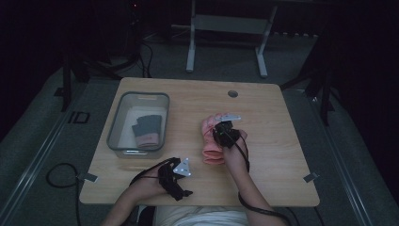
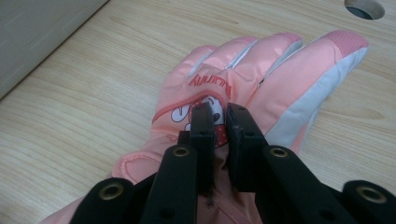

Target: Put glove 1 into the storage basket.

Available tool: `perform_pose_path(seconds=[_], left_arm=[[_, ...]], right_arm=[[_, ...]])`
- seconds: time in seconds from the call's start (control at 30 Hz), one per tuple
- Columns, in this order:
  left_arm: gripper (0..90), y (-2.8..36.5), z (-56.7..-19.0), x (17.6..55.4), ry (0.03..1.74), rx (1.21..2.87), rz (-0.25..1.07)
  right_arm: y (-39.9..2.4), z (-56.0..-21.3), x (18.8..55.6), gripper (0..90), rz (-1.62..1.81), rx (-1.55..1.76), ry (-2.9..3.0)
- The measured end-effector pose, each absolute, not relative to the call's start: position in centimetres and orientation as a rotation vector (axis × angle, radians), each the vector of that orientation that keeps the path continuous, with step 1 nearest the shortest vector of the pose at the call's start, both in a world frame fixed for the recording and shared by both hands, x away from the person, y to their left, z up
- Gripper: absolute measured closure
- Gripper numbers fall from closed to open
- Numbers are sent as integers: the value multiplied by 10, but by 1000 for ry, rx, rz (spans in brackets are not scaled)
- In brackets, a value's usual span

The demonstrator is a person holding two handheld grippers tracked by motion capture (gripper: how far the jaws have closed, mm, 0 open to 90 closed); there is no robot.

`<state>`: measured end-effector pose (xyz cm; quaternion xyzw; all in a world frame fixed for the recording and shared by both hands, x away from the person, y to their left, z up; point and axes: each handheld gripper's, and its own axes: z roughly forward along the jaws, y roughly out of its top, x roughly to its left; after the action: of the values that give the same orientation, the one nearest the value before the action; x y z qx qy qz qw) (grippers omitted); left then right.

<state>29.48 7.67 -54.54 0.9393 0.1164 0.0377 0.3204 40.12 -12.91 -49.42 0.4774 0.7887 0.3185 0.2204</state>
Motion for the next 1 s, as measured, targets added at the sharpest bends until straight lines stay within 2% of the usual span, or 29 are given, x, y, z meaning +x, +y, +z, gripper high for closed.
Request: perform_pose_path(seconds=[0.1, 0.2, 0.4, 0.67, 0.87, 1.0], left_arm=[[111, 76, -545, 294, 296, 2478, 129], [111, 76, -544, 295, 300, 2473, 146], [111, 77, -542, 294, 304, 2454, 134], [111, 76, -540, 294, 311, 2422, 117], [111, 72, -539, 292, 308, 2436, 134], [110, 77, -534, 294, 380, 2349, 82]], right_arm=[[-128, -492, 401, 765, 879, 1290, 2186], [-129, -486, 399, 675, 904, 1268, 2186], [-133, -475, 396, 401, 995, 1219, 2246], [-149, -458, 391, 150, 1116, 1100, 2265], [-164, -452, 396, 140, 1083, 965, 2239], [-177, -447, 398, 144, 1116, 940, 2196]])
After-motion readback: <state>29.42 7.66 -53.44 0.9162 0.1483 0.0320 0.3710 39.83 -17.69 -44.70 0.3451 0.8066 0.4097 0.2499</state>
